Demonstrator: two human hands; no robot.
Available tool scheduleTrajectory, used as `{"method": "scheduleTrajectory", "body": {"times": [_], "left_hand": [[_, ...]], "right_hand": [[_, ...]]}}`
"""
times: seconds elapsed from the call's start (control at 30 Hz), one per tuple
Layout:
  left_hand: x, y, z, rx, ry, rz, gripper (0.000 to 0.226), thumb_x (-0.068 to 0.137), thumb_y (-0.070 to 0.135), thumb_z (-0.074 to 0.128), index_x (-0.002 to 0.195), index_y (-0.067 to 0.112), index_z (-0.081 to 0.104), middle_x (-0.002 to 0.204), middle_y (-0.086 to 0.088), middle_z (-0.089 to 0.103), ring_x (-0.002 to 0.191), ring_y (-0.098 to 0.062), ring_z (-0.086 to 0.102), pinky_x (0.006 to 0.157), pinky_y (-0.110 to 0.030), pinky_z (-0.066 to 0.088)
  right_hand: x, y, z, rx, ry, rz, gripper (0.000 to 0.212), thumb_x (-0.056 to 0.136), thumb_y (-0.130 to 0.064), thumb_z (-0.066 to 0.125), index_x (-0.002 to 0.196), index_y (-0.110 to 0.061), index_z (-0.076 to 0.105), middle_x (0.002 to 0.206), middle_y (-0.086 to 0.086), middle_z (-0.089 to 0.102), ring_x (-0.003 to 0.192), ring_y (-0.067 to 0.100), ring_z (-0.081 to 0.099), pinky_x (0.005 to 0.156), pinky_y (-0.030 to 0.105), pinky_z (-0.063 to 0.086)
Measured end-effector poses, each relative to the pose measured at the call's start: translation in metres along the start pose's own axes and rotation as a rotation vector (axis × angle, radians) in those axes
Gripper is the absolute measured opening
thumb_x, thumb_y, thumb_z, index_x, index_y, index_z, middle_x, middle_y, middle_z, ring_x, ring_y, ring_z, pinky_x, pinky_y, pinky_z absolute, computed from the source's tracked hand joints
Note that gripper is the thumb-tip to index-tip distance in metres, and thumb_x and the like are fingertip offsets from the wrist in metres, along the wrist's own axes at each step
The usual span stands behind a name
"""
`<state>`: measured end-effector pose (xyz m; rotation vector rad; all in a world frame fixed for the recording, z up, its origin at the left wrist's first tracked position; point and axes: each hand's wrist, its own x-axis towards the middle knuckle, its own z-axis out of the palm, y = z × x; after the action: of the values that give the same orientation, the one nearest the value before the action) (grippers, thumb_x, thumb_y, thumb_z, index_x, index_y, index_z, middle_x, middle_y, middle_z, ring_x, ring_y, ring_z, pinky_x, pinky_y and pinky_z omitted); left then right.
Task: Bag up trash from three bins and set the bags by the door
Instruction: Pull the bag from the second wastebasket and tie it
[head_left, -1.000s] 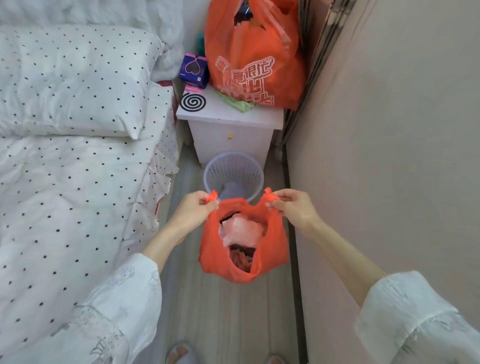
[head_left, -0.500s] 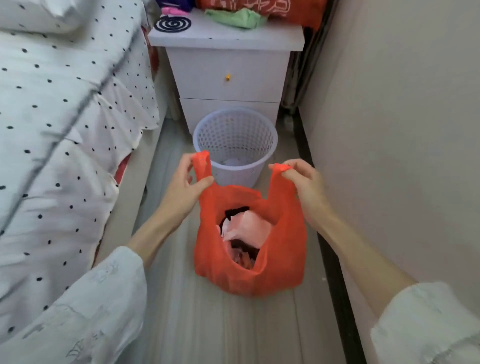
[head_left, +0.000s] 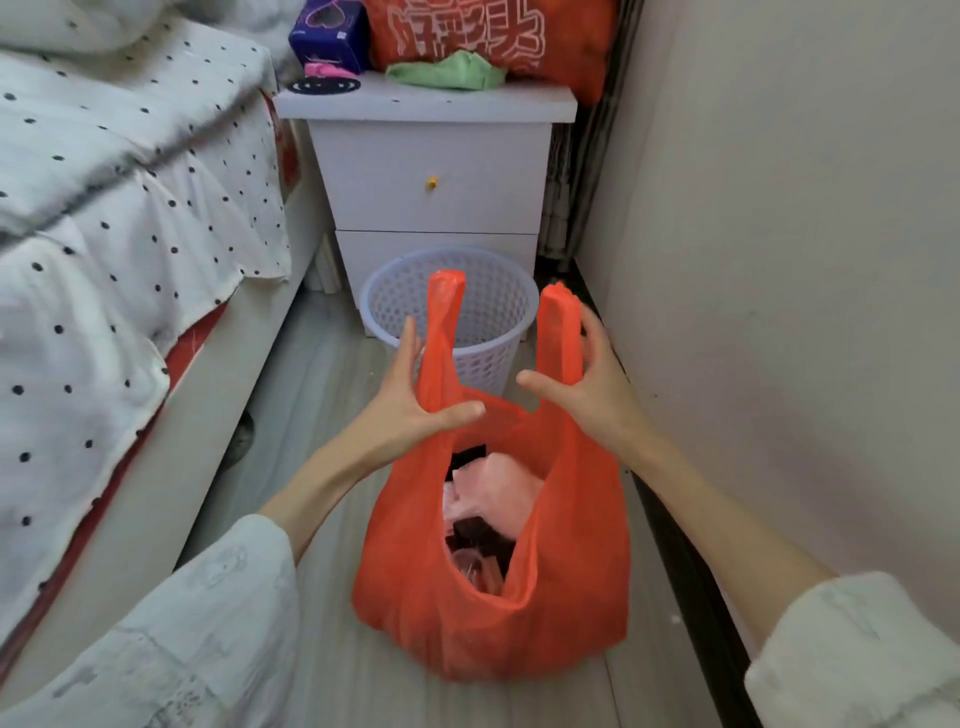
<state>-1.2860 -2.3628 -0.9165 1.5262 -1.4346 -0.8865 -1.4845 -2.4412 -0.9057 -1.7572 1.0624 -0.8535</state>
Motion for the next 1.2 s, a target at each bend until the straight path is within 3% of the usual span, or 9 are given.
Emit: {"method": "scheduleTrajectory", "body": {"times": [0.1, 0.17, 0.3, 0.47, 0.53, 0.63, 0.8, 1.03, 1.2], "left_hand": [[0.002, -0.014, 0.005, 0.124, -0.048, -0.089, 0.123, 0.051, 0.067, 0.075, 0.143, 0.042, -0.002, 0.156, 0.017, 0.003, 0.143, -0.001, 0.010, 0.118, -0.045, 0.015], [0.003, -0.018, 0.009, 0.138, -0.053, -0.119, 0.092, 0.062, 0.050, 0.078, 0.137, 0.028, 0.030, 0.146, 0.004, 0.038, 0.123, 0.007, 0.043, 0.110, -0.023, 0.032], [-0.006, -0.012, 0.022, 0.135, 0.114, -0.108, 0.007, 0.089, 0.015, 0.054, 0.091, 0.009, 0.058, 0.097, -0.021, 0.062, 0.084, -0.020, 0.058, 0.072, -0.022, 0.046], [-0.011, -0.019, 0.022, -0.297, 0.352, -0.181, 0.045, 0.098, 0.032, 0.031, 0.088, 0.010, 0.068, 0.075, 0.009, 0.071, 0.072, -0.004, 0.065, 0.074, -0.018, 0.052], [-0.012, -0.024, 0.019, -0.401, 0.435, -0.199, 0.051, 0.098, 0.038, 0.028, 0.071, 0.012, 0.063, 0.050, 0.007, 0.065, 0.059, -0.017, 0.064, 0.070, -0.029, 0.055], [-0.015, -0.035, 0.020, -0.522, 0.532, -0.242, 0.041, 0.098, 0.040, 0.027, 0.064, 0.018, 0.035, 0.032, 0.011, 0.029, 0.028, -0.010, 0.030, 0.045, -0.025, 0.043], [-0.019, -0.040, 0.018, -0.711, 0.428, -0.227, 0.034, 0.090, 0.040, 0.049, 0.066, 0.022, 0.032, 0.040, 0.013, 0.025, 0.030, -0.002, 0.020, 0.035, -0.015, 0.025], [-0.035, -0.063, 0.015, -0.407, 0.389, -0.202, 0.047, 0.070, 0.015, 0.069, 0.110, 0.014, 0.043, 0.089, 0.003, 0.051, 0.073, -0.008, 0.051, 0.066, -0.022, 0.045], [-0.052, -0.070, 0.024, 0.099, 0.017, -0.080, 0.010, 0.082, 0.037, 0.052, 0.078, 0.030, 0.057, 0.089, 0.009, 0.057, 0.085, 0.010, 0.053, 0.083, -0.023, 0.038]], "right_hand": [[0.001, 0.021, -0.002, -0.325, -0.085, -0.005, 0.101, 0.051, -0.068, 0.066, 0.141, -0.038, 0.030, 0.145, -0.011, 0.041, 0.139, 0.017, 0.032, 0.112, 0.053, 0.027], [-0.002, 0.033, -0.004, -0.537, -0.137, 0.026, 0.080, 0.052, -0.071, 0.057, 0.121, -0.030, 0.058, 0.127, -0.002, 0.058, 0.131, 0.025, 0.041, 0.107, 0.056, 0.031], [-0.012, 0.038, -0.010, -0.269, -0.034, 0.075, 0.031, 0.082, -0.026, 0.060, 0.088, 0.004, 0.068, 0.085, 0.015, 0.067, 0.081, 0.025, 0.062, 0.083, 0.045, 0.050], [-0.020, 0.046, 0.000, 0.619, 0.076, 0.429, 0.044, 0.098, -0.031, 0.038, 0.114, 0.006, 0.055, 0.099, 0.023, 0.071, 0.083, 0.023, 0.070, 0.074, 0.028, 0.057], [-0.019, 0.048, 0.001, 0.607, 0.190, 0.456, 0.044, 0.097, -0.038, 0.035, 0.096, 0.001, 0.056, 0.070, 0.021, 0.072, 0.060, 0.025, 0.067, 0.071, 0.036, 0.054], [-0.022, 0.047, 0.002, 0.574, 0.205, 0.439, 0.044, 0.098, -0.034, 0.031, 0.058, -0.016, 0.032, 0.026, -0.002, 0.030, 0.023, 0.012, 0.026, 0.049, 0.032, 0.036], [-0.022, 0.036, 0.009, 0.681, 0.256, 0.429, 0.032, 0.097, -0.032, 0.036, 0.069, -0.017, 0.040, 0.040, -0.005, 0.031, 0.030, 0.007, 0.025, 0.044, 0.023, 0.027], [-0.033, 0.064, 0.007, -0.269, 0.029, 0.015, 0.028, 0.071, -0.043, 0.068, 0.081, -0.020, 0.057, 0.082, 0.006, 0.064, 0.081, 0.023, 0.061, 0.076, 0.037, 0.049], [-0.032, 0.052, 0.024, 0.236, 0.008, 0.171, 0.025, 0.095, -0.023, 0.049, 0.073, -0.014, 0.056, 0.108, 0.017, 0.070, 0.101, 0.019, 0.063, 0.086, 0.015, 0.044]]}}
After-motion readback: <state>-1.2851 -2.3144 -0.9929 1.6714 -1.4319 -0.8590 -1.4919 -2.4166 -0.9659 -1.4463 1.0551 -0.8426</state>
